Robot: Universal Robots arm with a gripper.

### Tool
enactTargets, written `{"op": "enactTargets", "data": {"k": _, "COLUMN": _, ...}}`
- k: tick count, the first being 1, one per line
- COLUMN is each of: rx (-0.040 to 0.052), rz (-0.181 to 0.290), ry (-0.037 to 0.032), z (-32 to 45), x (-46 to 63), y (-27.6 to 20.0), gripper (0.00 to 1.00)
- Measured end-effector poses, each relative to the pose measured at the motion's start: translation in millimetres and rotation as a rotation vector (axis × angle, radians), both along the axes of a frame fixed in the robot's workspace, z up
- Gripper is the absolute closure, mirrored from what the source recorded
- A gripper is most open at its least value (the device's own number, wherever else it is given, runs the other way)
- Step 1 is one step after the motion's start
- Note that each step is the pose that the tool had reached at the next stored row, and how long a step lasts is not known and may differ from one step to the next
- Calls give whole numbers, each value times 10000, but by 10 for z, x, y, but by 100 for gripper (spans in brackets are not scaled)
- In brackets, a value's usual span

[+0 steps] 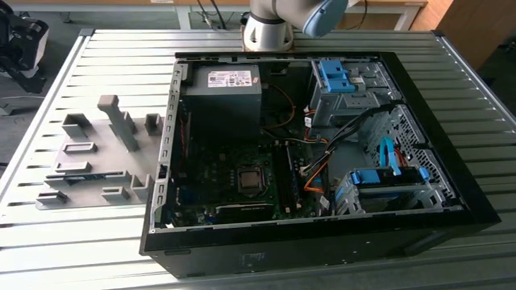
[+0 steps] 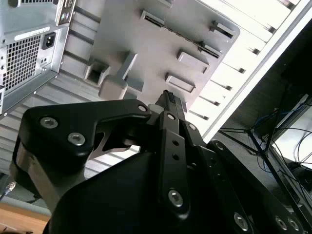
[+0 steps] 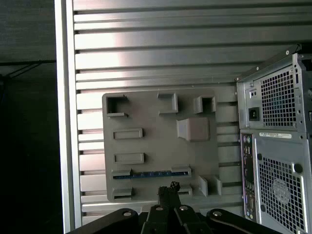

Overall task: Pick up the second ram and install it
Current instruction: 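Reach for the second ram, then pick up the second ram and move it above second insertion slot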

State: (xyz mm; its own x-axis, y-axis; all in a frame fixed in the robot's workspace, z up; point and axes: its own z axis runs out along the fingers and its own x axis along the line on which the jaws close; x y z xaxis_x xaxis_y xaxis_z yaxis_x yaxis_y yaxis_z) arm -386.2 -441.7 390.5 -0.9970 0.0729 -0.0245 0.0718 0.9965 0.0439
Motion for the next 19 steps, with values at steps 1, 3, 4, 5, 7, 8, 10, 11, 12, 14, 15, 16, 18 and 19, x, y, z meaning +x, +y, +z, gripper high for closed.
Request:
{"op": "enactTargets", "data": {"k": 1, "rx": -1, "rz": 0, "ry": 1, "z": 0, "x": -30, "y": -6, "gripper": 89}}
{"op": "enactTargets", "data": {"k": 3, "rx": -4, "rz": 0, "ry": 0, "z": -1, "x": -25, "y": -5, "gripper": 89}}
{"op": "enactTargets", "data": {"k": 4, "rx": -5, "rz": 0, "ry": 2, "z": -2, "x": -13, "y": -5, "gripper": 89}}
{"op": "enactTargets", "data": {"k": 5, "rx": -5, "rz": 0, "ry": 0, "z": -2, "x": -13, "y": -5, "gripper": 89}}
{"op": "enactTargets", "data": {"k": 7, "rx": -6, "rz": -2, "ry": 1, "z": -2, "x": -12, "y": -5, "gripper": 89}}
{"op": "enactTargets", "data": {"k": 8, "rx": -5, "rz": -2, "ry": 0, "z": -3, "x": -12, "y": -5, "gripper": 89}}
{"op": "enactTargets", "data": {"k": 10, "rx": -5, "rz": -1, "ry": 0, "z": -3, "x": 23, "y": -5, "gripper": 89}}
{"op": "enactTargets", "data": {"k": 11, "rx": -6, "rz": -1, "ry": 0, "z": -2, "x": 23, "y": -5, "gripper": 89}}
{"op": "enactTargets", "data": {"k": 12, "rx": -5, "rz": -1, "ry": 0, "z": -3, "x": 24, "y": -5, "gripper": 89}}
{"op": "enactTargets", "data": {"k": 14, "rx": -5, "rz": -1, "ry": 0, "z": -3, "x": 24, "y": -5, "gripper": 89}}
{"op": "enactTargets", "data": {"k": 15, "rx": -5, "rz": -1, "ry": 0, "z": -2, "x": 25, "y": -5, "gripper": 89}}
{"op": "enactTargets", "data": {"k": 16, "rx": -5, "rz": -1, "ry": 0, "z": -3, "x": 25, "y": -5, "gripper": 89}}
{"op": "enactTargets", "data": {"k": 18, "rx": -6, "rz": -1, "ry": 0, "z": -3, "x": 26, "y": -5, "gripper": 89}}
{"op": "enactTargets", "data": {"k": 19, "rx": -5, "rz": 0, "ry": 0, "z": -3, "x": 26, "y": -5, "gripper": 89}}
